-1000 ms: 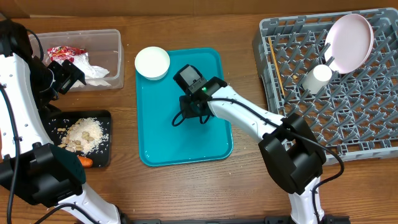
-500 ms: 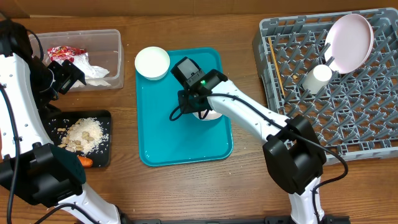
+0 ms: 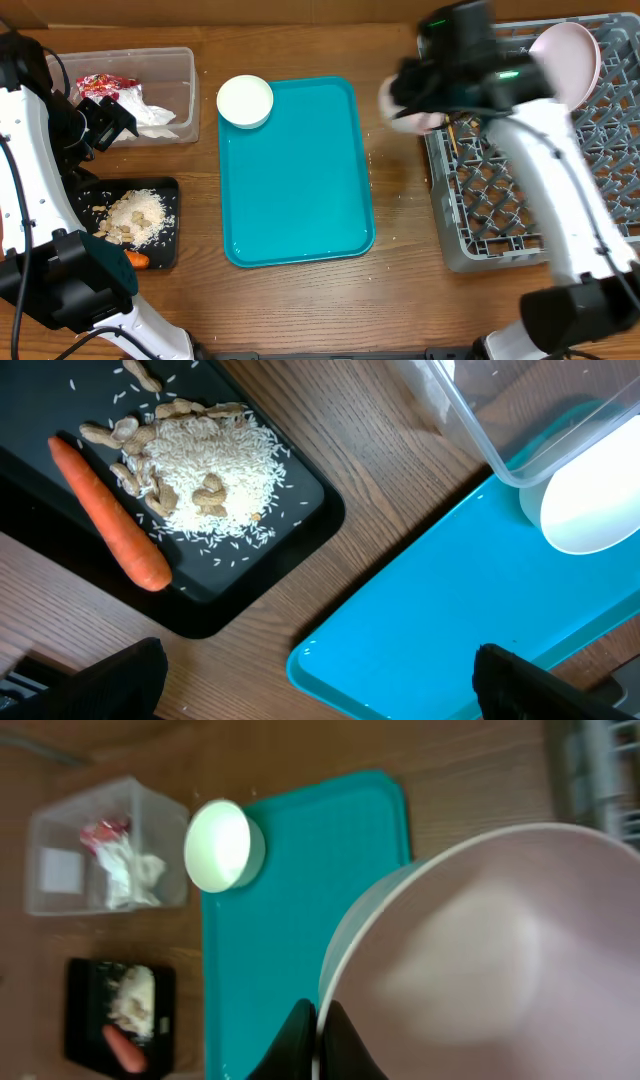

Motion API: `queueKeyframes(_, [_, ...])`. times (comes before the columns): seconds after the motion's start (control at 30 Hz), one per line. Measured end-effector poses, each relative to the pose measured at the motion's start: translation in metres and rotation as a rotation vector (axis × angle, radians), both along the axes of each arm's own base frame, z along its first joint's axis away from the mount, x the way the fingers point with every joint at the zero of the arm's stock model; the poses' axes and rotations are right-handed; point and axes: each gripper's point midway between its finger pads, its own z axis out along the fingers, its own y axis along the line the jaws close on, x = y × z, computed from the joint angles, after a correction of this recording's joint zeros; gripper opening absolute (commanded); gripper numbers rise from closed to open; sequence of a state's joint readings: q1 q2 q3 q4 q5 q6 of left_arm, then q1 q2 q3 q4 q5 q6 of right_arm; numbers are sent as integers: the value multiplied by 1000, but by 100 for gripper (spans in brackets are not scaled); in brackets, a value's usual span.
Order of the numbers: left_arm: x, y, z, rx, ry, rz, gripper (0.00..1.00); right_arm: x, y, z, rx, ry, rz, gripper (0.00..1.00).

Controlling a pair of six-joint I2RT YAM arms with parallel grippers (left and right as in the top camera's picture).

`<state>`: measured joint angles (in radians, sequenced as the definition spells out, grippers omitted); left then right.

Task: Sort waste into correct bins and load items into the dishwasher rack
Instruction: 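Carry the pink bowl right over the dish rack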

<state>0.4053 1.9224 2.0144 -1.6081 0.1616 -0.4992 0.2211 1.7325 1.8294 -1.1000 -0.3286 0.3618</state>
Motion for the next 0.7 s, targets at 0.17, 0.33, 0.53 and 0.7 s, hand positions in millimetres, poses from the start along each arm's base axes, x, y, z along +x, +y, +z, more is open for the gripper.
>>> queueKeyframes(0.17, [0,0,0,0,0,0,100,7,-82,9,189,12,-50,4])
queueKeyframes(0.33, [0,0,0,0,0,0,100,-7,-127,-4,389,23,-40,4])
queueKeyframes(0.53, [0,0,0,0,0,0,100,-35,-184,4,600,4,-118,4])
queueKeyframes(0.7, [0,0,0,0,0,0,100,-68,-247,7,636,-46,-258,4])
